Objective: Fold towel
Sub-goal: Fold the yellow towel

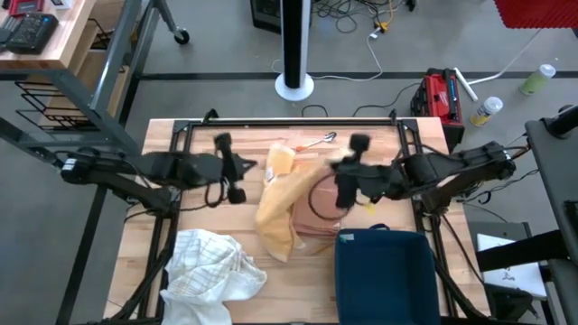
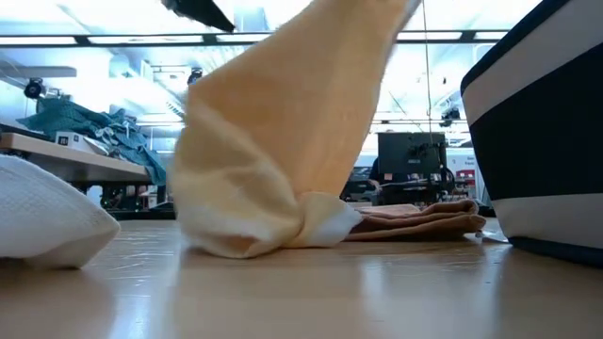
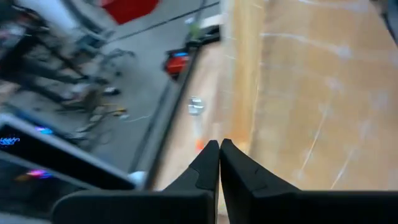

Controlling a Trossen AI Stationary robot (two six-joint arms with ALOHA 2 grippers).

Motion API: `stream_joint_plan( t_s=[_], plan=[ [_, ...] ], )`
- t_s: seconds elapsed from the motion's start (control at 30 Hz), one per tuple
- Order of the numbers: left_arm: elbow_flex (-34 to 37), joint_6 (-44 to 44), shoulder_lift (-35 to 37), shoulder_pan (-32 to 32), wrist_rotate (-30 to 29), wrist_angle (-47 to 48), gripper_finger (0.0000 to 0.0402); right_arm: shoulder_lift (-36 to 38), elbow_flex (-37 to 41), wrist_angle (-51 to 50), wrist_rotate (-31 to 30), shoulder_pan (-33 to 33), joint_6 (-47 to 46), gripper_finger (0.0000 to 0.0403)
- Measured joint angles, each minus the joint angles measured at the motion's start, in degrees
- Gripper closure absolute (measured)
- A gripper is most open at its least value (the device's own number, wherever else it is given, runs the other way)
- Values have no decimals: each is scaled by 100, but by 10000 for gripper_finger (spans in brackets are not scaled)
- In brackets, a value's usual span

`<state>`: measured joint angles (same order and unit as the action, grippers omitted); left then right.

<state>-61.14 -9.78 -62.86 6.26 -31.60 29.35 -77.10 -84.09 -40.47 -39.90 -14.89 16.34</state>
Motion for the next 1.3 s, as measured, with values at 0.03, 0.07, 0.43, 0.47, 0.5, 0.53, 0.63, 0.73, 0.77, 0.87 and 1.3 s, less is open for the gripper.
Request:
stream_joint_plan(
  t_s=[0.03, 0.07, 0.43, 0.47, 0.5, 0.53, 0.63, 0.73, 0.77, 0.87, 1.3],
  plan=[
    [182, 77, -64, -6, 115, -227, 393, -16, 12, 1, 491, -1, -134, 403],
    [384, 148, -129, -6, 226, -514, 389, -55, 46, 6, 870, -3, -344, 403],
    [2720, -97, -1771, -231, 660, -4908, 325, -1039, 1288, 538, 1432, -205, -1237, 403],
    [2735, 1, -1958, -283, 728, -4957, 320, -1131, 1292, 527, 1417, -186, -1257, 403],
    [2734, 109, -2130, -317, 859, -4971, 317, -1211, 1281, 533, 1405, -168, -1272, 403],
    [2728, 220, -2274, -339, 1019, -4936, 315, -1286, 1243, 516, 1409, -158, -1279, 403],
    [2507, 459, -2750, -397, 1720, -4849, 309, -1379, 1115, 393, 1427, -161, -1284, 403],
    [2165, 421, -3175, -398, 2260, -4435, 306, -1344, 987, 286, 1446, -163, -1373, 403],
    [2005, 411, -3321, -396, 2276, -4242, 305, -1334, 957, 173, 1455, -173, -1414, 403],
    [1529, 305, -3689, -404, 2249, -3121, 311, -1232, 911, -69, 1643, -211, -1606, 403],
    [1235, -272, -3249, -350, 2503, -1602, 401, -984, 918, -1249, 1622, -335, -2029, 403]
  ],
)
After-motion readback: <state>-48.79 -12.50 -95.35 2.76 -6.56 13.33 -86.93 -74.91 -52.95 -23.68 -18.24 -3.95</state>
